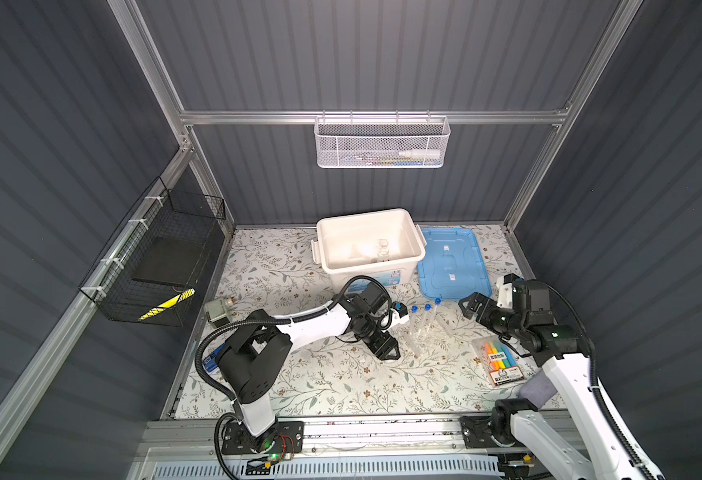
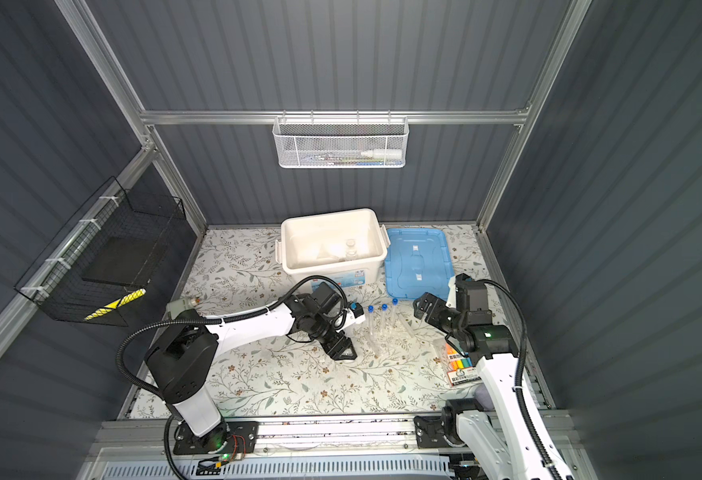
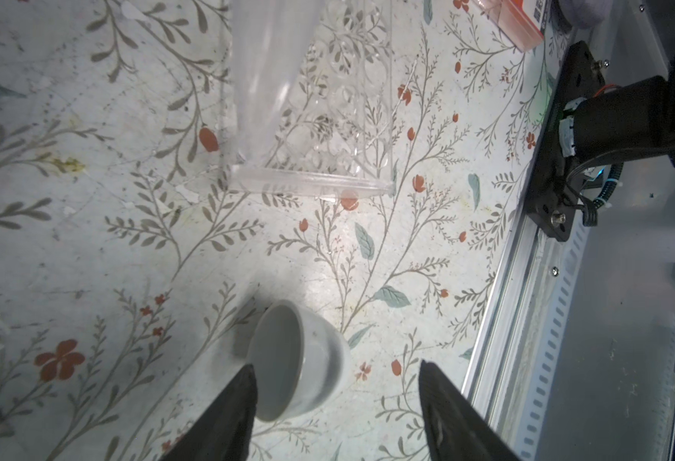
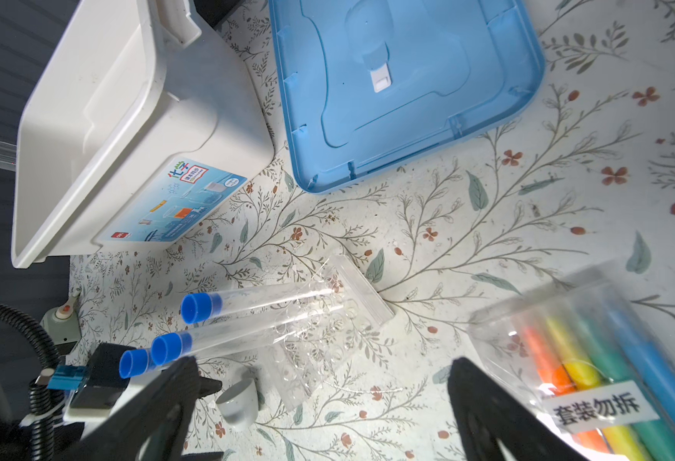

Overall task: Organize the chemistry lab equipment
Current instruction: 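Move the left gripper to the white cup while the right nears the tubes, then lower the left gripper and close it on the small white cup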

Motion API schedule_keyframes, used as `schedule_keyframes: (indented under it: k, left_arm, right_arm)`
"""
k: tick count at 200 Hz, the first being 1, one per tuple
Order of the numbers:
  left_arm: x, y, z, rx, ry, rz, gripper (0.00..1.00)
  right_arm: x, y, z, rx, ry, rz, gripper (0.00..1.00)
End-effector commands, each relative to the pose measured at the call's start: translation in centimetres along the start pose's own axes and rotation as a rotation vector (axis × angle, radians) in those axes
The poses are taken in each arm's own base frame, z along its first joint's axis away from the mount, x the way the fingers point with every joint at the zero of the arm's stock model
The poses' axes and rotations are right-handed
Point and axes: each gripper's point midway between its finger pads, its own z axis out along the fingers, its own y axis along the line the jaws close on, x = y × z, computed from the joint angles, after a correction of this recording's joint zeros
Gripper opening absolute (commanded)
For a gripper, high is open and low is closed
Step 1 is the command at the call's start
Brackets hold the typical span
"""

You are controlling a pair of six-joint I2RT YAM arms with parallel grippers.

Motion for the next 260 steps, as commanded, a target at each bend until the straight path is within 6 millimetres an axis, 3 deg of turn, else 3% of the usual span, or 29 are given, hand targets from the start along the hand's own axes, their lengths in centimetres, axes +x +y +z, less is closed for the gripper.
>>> schedule_keyframes:
  k: [1,102,260]
  left_arm:
    - [0.5,1.2,0.5,-0.038,0.007,-0.041,0.66]
    - [1.0,1.6,1.5,-0.033,0.012,-0.065,0.61]
    - [3.6,3.1,2.4,-0.097,0.028,-0.171,0.3]
  right_arm:
    - [0.1,0.0,0.3,0.0,0.006,-0.004,0.99]
    - [0.5,-0.2,0.5,0.008,0.022,-0.008,0.99]
    - [1.6,-0.9,0.3,0.051,0.033,0.0,0.98]
